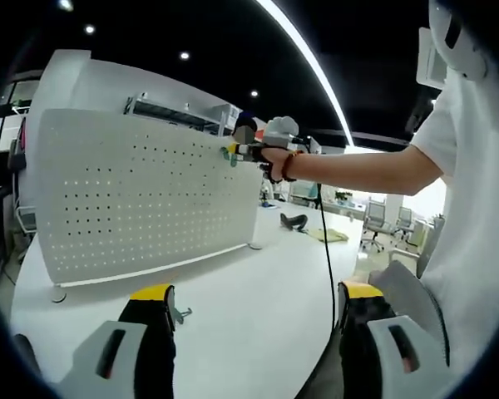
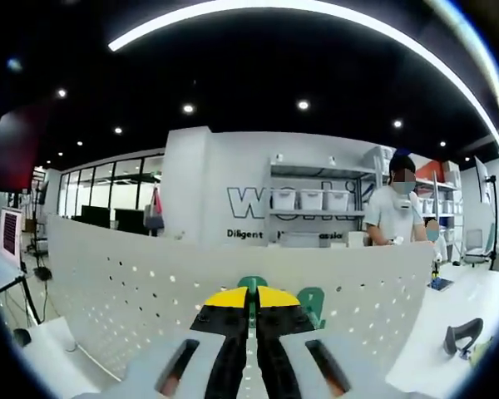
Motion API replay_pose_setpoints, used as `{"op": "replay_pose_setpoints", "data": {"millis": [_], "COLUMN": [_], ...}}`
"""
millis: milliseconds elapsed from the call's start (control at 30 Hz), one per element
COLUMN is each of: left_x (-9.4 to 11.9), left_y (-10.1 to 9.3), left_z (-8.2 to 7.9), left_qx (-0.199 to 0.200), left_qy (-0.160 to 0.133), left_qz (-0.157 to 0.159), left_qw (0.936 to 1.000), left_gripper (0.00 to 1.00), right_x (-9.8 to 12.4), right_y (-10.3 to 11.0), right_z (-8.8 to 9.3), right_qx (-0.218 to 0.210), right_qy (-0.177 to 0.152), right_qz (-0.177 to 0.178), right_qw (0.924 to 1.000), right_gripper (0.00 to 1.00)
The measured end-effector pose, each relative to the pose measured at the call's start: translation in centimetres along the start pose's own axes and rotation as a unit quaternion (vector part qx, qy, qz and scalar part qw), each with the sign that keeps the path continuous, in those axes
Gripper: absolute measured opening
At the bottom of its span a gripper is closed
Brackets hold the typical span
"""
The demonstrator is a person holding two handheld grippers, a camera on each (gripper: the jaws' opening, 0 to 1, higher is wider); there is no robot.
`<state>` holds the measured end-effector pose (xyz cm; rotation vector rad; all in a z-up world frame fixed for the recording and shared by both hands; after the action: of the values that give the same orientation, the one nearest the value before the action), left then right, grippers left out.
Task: Insert the hook assembly into the mounting plate slot until the hook locks in place.
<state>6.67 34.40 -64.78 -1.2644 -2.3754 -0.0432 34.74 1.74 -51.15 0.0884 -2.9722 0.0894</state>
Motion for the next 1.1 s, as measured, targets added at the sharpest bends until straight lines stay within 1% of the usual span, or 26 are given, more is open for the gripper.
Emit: {"op": "replay_pose_setpoints", "data": {"millis": [200, 333, 367, 467, 500, 567, 633, 733, 767, 800, 833, 900, 1033, 1100], "left_x": [-0.4, -0.5, -0.4, -0.3, -0.3, -0.2, -0.2, -0.1, -0.2, -0.3, -0.4, -0.4, -0.6, -0.6], "left_y": [-0.1, -0.1, -0.1, 0.0, 0.1, 0.2, 0.3, 0.4, 0.4, 0.3, 0.3, 0.2, 0.0, 0.1], "left_z": [0.1, 0.1, 0.1, 0.1, 0.1, 0.1, 0.0, -0.1, -0.1, -0.1, 0.0, 0.0, 0.0, 0.0], "left_qx": [-0.001, 0.0, -0.001, -0.001, -0.002, -0.001, -0.002, -0.001, 0.0, 0.0, -0.001, -0.004, -0.002, -0.003], "left_qy": [0.006, 0.006, 0.007, 0.009, 0.01, 0.012, 0.011, 0.008, 0.008, 0.009, 0.012, 0.013, 0.013, 0.014], "left_qz": [0.006, 0.008, 0.008, 0.007, 0.007, 0.005, 0.003, 0.003, 0.004, 0.004, 0.005, 0.006, 0.01, 0.008], "left_qw": [1.0, 0.9999, 0.9999, 0.9999, 0.9999, 0.9999, 0.9999, 1.0, 1.0, 0.9999, 0.9999, 0.9999, 0.9999, 0.9999], "left_gripper": [0.83, 0.83, 0.83, 0.83, 0.83, 0.83, 0.83, 0.83, 0.83, 0.83, 0.83, 0.83, 0.83, 0.83], "right_x": [0.0, 0.0, 0.2, 0.6, 0.6, 0.4, 0.4, 0.4, 0.4, 0.3, 0.3, 0.3, 0.1, -0.1], "right_y": [-0.1, 0.0, 0.3, 0.9, 0.9, 1.0, 0.8, 0.6, 0.4, 0.3, 0.3, 0.2, 0.1, 0.4], "right_z": [0.6, 0.8, 0.5, -0.4, -0.5, -0.6, -0.4, 0.2, 0.4, 0.6, 0.5, 0.5, 0.6, 0.9], "right_qx": [0.003, 0.001, 0.008, 0.007, 0.007, 0.006, 0.004, 0.001, -0.007, -0.011, -0.017, -0.009, -0.014, -0.01], "right_qy": [0.001, -0.01, -0.028, -0.061, -0.064, -0.059, -0.055, -0.051, -0.049, -0.047, -0.053, -0.052, -0.054, -0.05], "right_qz": [0.003, 0.008, 0.008, 0.001, 0.003, 0.006, 0.017, 0.021, 0.025, 0.025, 0.02, 0.022, 0.021, 0.015], "right_qw": [1.0, 0.9999, 0.9996, 0.9981, 0.9979, 0.9982, 0.9984, 0.9985, 0.9985, 0.9985, 0.9983, 0.9984, 0.9982, 0.9986], "right_gripper": [0.0, 0.0, 0.0, 0.0, 0.0, 0.0, 0.0, 0.01, 0.01, 0.01, 0.01, 0.01, 0.01, 0.01]}}
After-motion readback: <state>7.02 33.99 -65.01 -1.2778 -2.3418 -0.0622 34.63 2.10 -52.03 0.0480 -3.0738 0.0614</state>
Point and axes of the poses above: the point that each gripper's makers call its tool centre point, and the gripper's own axes: x roughly backward along the fingers, y roughly to its left, z roughly out of its underside, the point moved 6 cm from there along x, roughly backward along the fingers, and after that the axes turned 15 degrees about y, right-handed, at the moved point
